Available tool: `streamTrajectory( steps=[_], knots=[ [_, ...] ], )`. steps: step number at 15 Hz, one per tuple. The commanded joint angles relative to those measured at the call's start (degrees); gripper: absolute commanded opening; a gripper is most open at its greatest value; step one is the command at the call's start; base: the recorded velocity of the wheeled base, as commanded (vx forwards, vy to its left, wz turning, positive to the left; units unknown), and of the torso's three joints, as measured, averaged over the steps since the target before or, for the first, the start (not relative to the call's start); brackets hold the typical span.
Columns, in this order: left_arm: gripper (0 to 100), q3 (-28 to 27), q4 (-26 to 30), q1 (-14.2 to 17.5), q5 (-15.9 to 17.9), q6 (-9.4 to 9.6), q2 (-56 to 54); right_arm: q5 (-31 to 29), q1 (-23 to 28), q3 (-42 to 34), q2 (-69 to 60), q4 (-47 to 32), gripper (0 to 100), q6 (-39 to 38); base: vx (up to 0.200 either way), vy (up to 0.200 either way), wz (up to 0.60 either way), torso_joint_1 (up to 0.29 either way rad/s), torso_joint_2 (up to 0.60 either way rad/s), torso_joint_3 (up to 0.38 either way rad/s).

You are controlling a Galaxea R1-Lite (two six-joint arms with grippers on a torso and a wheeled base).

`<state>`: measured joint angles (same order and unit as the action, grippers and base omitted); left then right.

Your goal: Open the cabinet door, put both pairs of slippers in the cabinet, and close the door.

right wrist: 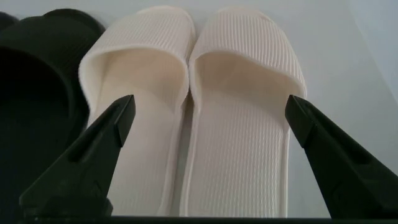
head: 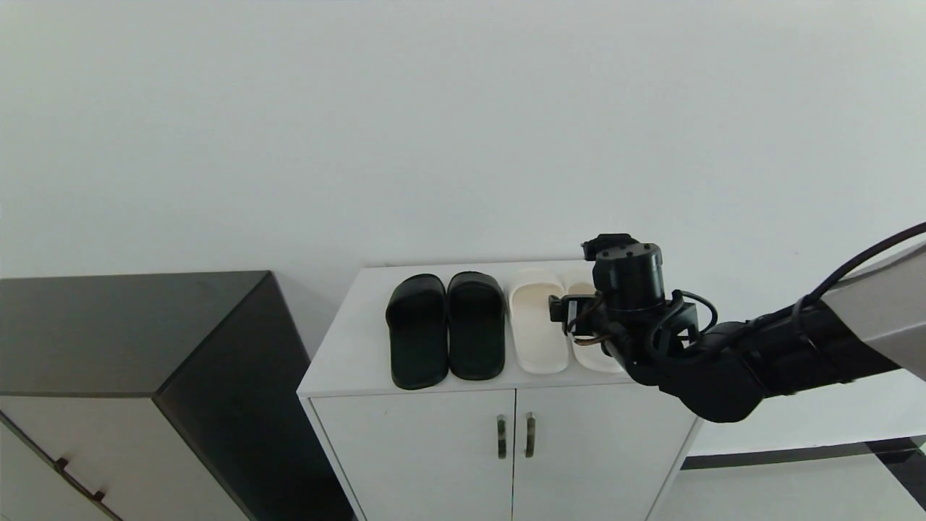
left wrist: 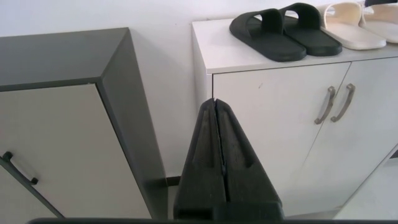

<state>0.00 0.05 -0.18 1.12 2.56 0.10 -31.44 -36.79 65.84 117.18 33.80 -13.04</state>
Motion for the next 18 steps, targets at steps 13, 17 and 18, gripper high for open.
streamTrajectory(
  steps=[13,17,18],
  knots=[
    [0,0.0,0.0,0.1,-0.1,-0.27,0.1,1.6,3.4,19.1,17.0,0.8,100,4.9,0.0,0.0,0.0,0.0,0.0,0.0],
    [0,0.0,0.0,0.0,-0.1,-0.27,0.1,1.6,3.5,21.3,18.3,0.7,0,5.0,0.0,0.0,0.0,0.0,0.0,0.0],
    [0,0.0,0.0,0.0,-0.1,-0.36,0.1,1.6,3.5,21.3,18.3,0.8,0,5.0,0.0,0.0,0.0,0.0,0.0,0.0]
  ],
)
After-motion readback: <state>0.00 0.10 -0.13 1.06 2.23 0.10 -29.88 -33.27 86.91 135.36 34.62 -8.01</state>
